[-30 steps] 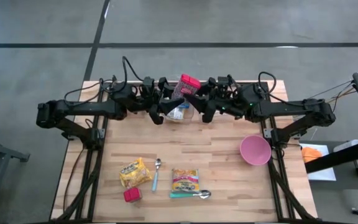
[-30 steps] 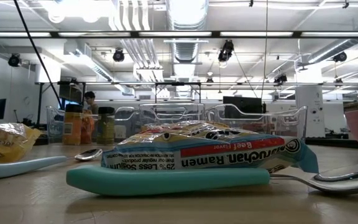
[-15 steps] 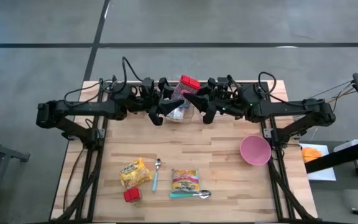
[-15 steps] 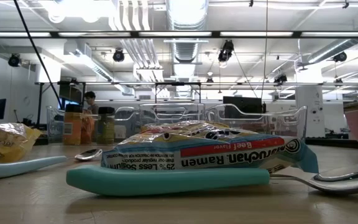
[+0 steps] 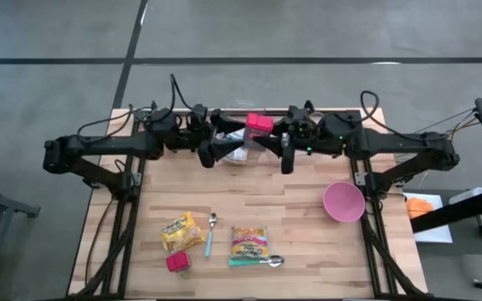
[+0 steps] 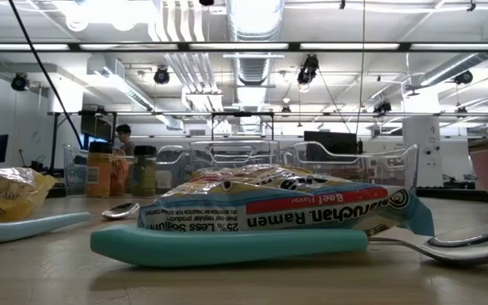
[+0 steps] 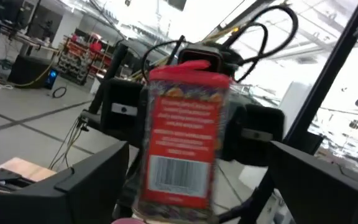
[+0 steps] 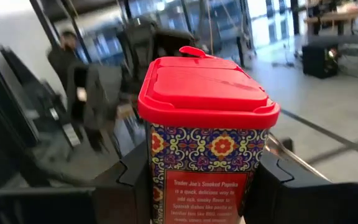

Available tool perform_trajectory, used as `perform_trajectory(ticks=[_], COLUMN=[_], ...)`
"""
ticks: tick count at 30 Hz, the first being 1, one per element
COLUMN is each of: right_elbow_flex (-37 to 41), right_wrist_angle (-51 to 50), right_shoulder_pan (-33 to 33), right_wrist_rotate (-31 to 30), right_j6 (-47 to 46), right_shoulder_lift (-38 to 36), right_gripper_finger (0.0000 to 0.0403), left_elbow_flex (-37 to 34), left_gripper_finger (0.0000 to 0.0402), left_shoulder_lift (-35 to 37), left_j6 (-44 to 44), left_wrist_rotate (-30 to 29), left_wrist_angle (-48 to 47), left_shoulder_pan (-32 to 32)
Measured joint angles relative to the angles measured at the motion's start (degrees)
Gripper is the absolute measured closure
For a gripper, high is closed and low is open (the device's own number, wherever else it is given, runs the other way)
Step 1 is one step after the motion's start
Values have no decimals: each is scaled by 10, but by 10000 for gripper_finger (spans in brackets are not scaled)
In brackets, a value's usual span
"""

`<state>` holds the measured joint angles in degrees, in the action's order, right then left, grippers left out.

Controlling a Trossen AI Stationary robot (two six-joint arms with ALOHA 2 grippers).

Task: Pick & Place Food Item
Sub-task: Put the top red seasoning can into the left transparent bin

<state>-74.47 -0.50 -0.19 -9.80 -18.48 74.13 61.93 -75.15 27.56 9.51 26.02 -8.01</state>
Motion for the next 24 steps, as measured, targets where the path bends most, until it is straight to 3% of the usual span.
perform_trajectory(ticks=[7,13,24], right_elbow_flex=[-53,-83,-96], right_wrist_angle=[-164,-259,-282], right_shoulder_pan=[-5,-9,-10], right_wrist_rotate=[67,106,191], right_j6=[28,40,36], right_shoulder_lift=[0,10,61], right_gripper_finger=[245,245,245], left_elbow_flex=[13,75,151], left_gripper_finger=[11,10,9], left_shoulder_lift=[35,37,22], left_j6=[-5,-59,-110], left_wrist_rotate=[47,72,66], left_wrist_angle=[-118,-298,-442], left_shoulder_pan=[-14,-17,-19])
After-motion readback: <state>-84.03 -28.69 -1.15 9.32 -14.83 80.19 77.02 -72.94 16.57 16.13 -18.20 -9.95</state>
